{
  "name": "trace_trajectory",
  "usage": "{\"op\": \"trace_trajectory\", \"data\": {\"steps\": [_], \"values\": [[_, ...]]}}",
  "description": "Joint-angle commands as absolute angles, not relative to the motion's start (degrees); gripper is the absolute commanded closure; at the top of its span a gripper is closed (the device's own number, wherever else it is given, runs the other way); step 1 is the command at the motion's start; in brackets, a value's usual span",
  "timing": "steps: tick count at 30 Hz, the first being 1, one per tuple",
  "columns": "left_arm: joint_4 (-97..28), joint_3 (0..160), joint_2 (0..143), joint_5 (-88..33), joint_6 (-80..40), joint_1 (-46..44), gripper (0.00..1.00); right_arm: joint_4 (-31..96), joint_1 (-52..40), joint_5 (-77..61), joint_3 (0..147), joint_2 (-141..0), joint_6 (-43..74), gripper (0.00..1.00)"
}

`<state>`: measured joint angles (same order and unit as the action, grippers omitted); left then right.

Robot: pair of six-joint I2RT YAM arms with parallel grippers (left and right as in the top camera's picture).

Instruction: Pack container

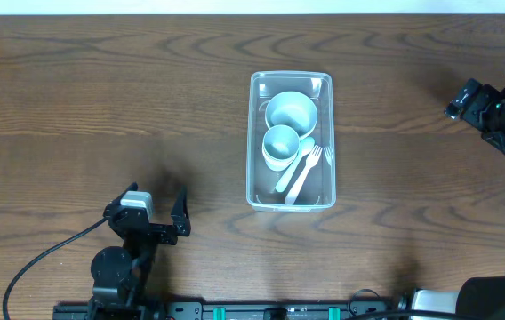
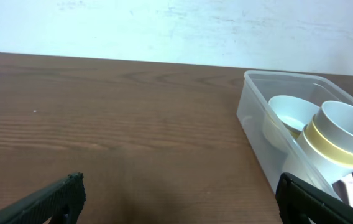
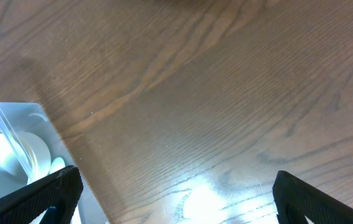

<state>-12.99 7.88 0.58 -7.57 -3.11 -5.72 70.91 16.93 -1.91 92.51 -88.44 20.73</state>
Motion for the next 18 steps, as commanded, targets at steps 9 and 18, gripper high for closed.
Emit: {"op": "trace_trajectory", "data": {"steps": [9, 18], "values": [[-12.51, 6.35, 0.1, -8.16, -2.57, -5.43, 0.02, 70.96, 17.19, -1.91, 92.49, -88.49, 20.08, 0.01], [-12.08, 5.02, 0.1, -8.16, -2.59, -5.43, 0.02, 70.96, 17.19, -1.91, 92.49, -88.49, 20.08, 0.01]]}}
